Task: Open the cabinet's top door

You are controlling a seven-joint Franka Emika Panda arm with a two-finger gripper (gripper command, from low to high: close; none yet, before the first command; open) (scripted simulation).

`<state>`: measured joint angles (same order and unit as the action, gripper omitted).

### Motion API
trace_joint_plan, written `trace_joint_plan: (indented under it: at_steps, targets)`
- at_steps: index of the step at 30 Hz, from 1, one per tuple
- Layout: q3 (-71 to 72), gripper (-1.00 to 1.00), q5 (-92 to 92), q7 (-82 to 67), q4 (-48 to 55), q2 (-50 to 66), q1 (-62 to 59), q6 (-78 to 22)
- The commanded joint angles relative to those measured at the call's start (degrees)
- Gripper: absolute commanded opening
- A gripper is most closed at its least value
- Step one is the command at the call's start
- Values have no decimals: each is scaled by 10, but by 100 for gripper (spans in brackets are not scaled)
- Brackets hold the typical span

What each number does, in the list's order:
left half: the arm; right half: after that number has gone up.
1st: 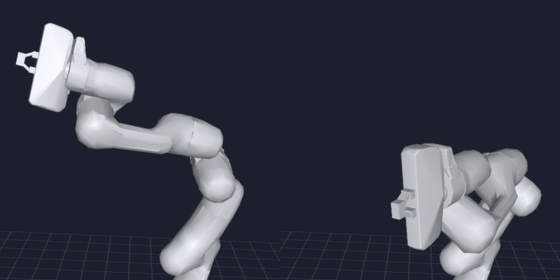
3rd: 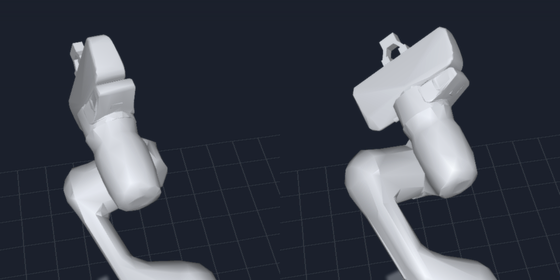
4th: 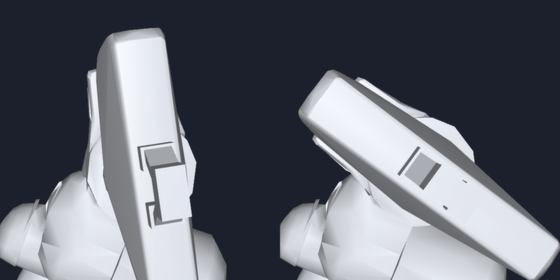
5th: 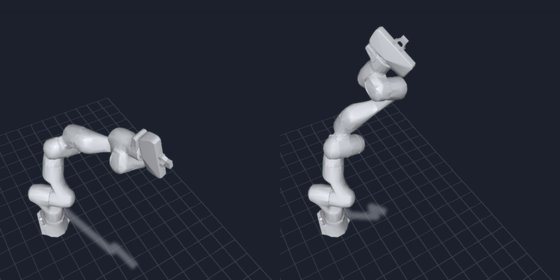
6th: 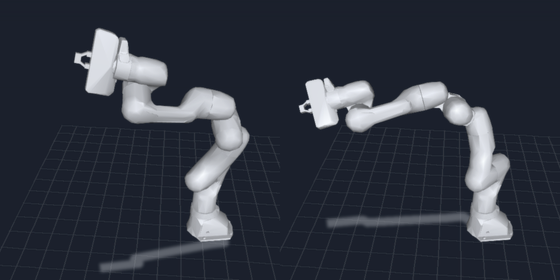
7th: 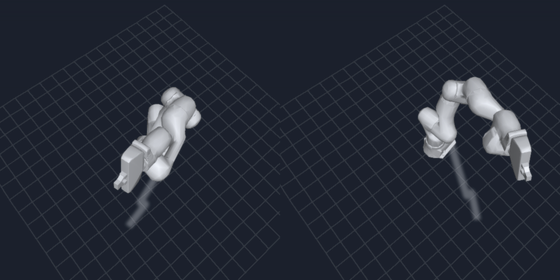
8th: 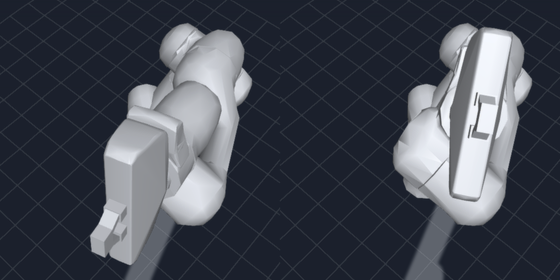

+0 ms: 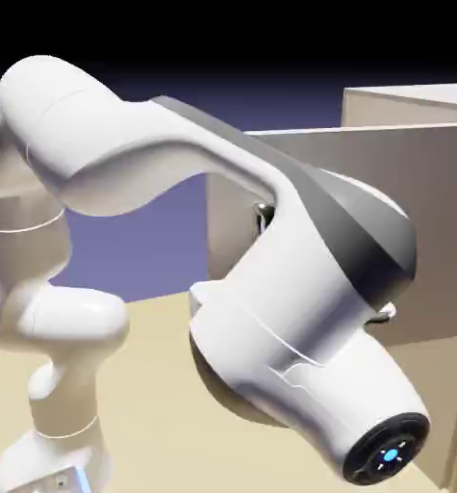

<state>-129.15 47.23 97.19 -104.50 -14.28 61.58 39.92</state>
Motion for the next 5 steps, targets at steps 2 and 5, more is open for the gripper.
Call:
trace_joint_plan:
  at_steps: [2, 5]
  targets:
    - [-1, -100, -18, 19, 38, -42, 18, -5]
    - [-3, -100, -36, 42, 84, -88, 42, -15]
